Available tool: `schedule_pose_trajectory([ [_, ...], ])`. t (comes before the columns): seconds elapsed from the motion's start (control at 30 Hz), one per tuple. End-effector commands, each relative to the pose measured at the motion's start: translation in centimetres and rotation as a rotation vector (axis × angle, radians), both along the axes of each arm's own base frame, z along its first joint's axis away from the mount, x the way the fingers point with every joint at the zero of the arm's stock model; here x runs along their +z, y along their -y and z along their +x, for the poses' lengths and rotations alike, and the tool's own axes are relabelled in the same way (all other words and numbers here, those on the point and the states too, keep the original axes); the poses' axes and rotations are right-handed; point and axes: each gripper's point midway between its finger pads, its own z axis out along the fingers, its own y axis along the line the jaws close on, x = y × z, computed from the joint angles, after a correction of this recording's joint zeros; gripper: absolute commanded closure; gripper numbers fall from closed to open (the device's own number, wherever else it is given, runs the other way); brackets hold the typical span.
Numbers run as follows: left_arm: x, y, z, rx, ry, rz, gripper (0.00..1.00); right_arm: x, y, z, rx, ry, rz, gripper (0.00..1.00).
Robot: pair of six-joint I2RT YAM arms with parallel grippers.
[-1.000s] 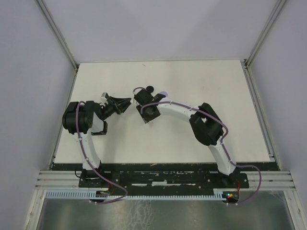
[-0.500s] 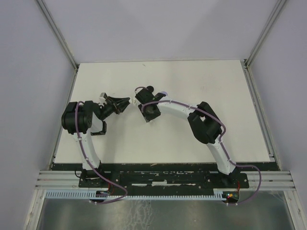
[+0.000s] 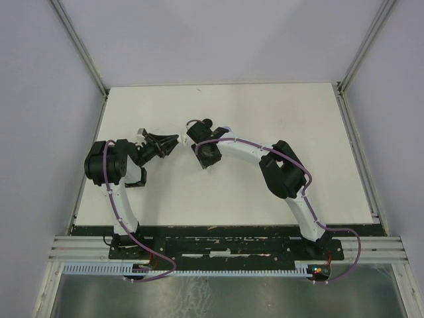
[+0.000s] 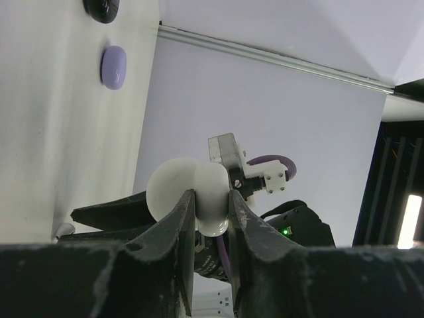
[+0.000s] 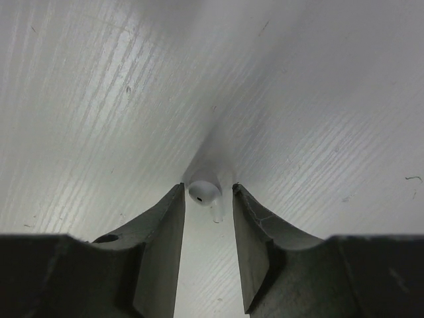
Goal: Insert the wireless bluetooth earbuds into the charging case
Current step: Pick up the earbud from the center of the board.
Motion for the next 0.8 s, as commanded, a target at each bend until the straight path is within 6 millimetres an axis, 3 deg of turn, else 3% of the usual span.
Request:
schedule_pose_trajectory([
  [0.0,3.86,-0.06,-0.95,-0.009,0.225,0.021,0.97,0.88,-0.60,0.54,-0.010,0.006,0.018,0.58],
  [0.53,3.75,-0.18,-0.90,-0.006,0.221,0.021,0.97,0.17,-0.70,0.37,0.003,-0.014,0.004,0.62],
  [0.77,3.76,-0.10,-0.94,-0.009,0.222,0.021,0.97,0.21,-0.48,0.42,0.002,-0.019,-0.002,0.72],
])
